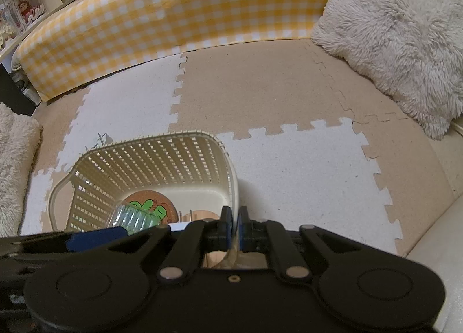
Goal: Organize rigid objects
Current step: 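Raise the left tool and move it over the mint green tape measure, then close the left tool on the green tape measure and lift it, then carry the tape measure over the basket and release it inside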
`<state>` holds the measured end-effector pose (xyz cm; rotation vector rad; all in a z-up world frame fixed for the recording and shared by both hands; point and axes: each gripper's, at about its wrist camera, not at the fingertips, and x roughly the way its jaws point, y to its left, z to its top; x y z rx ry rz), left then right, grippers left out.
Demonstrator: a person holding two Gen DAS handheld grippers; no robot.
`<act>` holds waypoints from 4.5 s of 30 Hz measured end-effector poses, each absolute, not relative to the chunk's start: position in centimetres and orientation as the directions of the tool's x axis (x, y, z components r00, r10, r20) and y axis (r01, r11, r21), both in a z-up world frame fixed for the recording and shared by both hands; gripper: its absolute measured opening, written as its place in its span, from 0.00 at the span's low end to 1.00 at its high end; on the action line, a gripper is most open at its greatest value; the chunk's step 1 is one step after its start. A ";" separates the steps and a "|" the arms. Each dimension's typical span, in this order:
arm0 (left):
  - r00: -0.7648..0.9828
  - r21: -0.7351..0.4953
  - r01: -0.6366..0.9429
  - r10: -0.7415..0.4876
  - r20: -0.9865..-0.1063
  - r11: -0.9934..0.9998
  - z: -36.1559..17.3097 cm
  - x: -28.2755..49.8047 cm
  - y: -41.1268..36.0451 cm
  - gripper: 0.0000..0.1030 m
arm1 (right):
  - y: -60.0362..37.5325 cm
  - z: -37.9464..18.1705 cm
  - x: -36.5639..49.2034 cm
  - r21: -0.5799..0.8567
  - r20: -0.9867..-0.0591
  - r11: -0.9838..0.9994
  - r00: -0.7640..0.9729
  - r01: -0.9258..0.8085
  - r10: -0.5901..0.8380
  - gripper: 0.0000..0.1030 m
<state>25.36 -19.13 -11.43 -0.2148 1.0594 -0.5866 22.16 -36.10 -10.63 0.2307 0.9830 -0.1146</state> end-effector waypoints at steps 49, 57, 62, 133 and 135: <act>0.442 -0.323 0.238 -0.399 -0.803 0.916 -12.1 31.6 -6.3 1.00 | -36.3 -10.7 22.1 0.147 -0.835 0.970 0.550 0.196 0.015 0.05; 0.478 -0.358 0.240 -0.431 -0.765 0.902 -10.6 31.6 -5.3 1.00 | -36.2 -10.7 22.1 0.148 -0.834 0.969 0.551 0.196 0.017 0.05; 0.478 -0.252 0.272 -0.358 -0.802 0.929 -10.3 32.1 -4.5 0.98 | -36.2 -10.7 22.1 0.148 -0.835 0.969 0.551 0.196 0.016 0.05; 0.329 -0.186 0.646 -0.490 -0.807 0.740 -11.0 26.0 -18.1 0.49 | -36.0 -10.7 22.2 0.132 -0.838 0.972 0.546 0.193 0.005 0.05; 0.316 -0.208 0.633 -0.494 -0.810 0.746 -11.4 26.2 -18.2 0.49 | -36.1 -10.7 22.2 0.131 -0.838 0.972 0.546 0.193 0.005 0.05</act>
